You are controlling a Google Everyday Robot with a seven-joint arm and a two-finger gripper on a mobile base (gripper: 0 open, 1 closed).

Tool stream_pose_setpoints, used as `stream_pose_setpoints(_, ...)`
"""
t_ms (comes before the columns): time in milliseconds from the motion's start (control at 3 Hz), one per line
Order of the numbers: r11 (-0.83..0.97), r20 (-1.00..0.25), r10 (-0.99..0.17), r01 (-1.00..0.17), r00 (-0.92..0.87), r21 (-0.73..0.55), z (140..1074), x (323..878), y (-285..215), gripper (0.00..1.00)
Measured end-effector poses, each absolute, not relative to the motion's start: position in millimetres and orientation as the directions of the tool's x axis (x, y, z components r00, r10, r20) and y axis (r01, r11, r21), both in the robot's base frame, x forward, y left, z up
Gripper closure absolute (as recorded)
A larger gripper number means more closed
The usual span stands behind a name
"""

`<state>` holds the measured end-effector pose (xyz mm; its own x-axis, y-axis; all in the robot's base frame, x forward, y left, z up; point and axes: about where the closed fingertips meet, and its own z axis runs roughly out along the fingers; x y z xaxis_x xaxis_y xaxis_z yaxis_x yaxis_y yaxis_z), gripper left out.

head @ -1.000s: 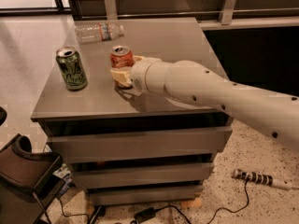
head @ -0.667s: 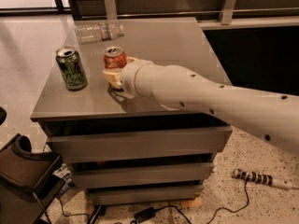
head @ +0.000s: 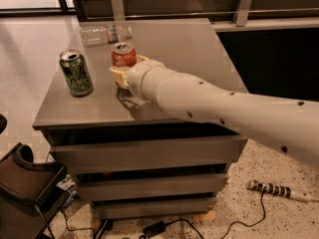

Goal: Move coke can near green can

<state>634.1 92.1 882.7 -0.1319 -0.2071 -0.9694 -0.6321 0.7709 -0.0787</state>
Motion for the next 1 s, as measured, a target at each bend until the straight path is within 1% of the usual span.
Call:
stream_pose_setpoints(333,0.77,-0.97,-0.207,-0.633,-0.128,-0.081,885.1,633.2,93.1,0.38)
stream_pose_setpoints(667,0.769,-0.97,-0.208,-0.634,-0.123,-0.085,888.4,632.0,94.5,0.07)
stream_pose_setpoints(1000,0.768,-0.971,-0.208,-0.635,-0.12,-0.087,890.2,631.3,95.3,0.0)
